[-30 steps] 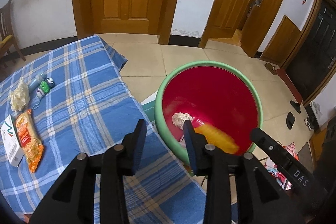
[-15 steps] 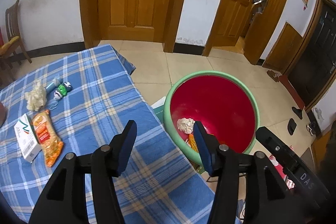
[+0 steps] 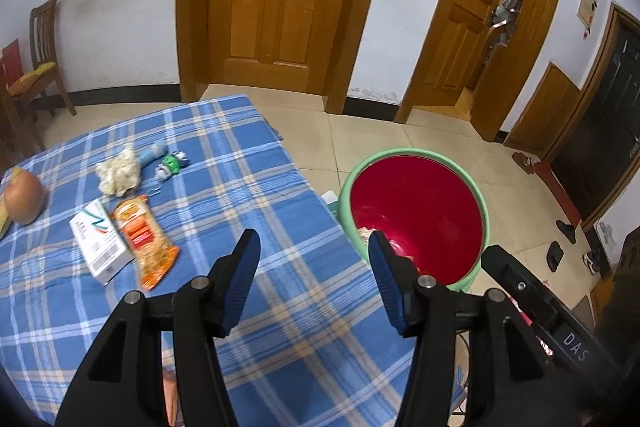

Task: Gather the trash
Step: 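Move both tools back to the table toward the orange box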

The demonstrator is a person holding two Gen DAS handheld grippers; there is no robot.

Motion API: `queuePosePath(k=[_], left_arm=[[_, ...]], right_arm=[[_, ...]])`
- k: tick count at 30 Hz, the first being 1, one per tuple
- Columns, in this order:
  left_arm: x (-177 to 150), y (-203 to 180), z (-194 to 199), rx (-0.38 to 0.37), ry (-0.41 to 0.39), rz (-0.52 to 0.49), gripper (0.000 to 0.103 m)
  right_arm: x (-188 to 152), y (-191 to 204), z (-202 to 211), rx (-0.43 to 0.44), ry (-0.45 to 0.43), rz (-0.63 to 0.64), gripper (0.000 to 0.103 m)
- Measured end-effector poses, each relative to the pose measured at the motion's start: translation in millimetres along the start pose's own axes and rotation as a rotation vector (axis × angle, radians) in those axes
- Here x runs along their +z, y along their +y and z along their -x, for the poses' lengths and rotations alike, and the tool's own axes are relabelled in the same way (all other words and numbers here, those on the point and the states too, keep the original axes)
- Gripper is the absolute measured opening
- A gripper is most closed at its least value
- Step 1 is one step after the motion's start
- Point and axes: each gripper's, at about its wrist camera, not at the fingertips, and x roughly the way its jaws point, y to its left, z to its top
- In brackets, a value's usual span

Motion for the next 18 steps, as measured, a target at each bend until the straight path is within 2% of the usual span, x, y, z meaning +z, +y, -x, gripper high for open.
queuePosePath(k=[18], left_arm=[[-39, 71, 53, 0.117, -0.021, 0.114, 0.057]], right_arm=[[-33, 42, 8, 0.072, 0.058, 0.074, 0.067]])
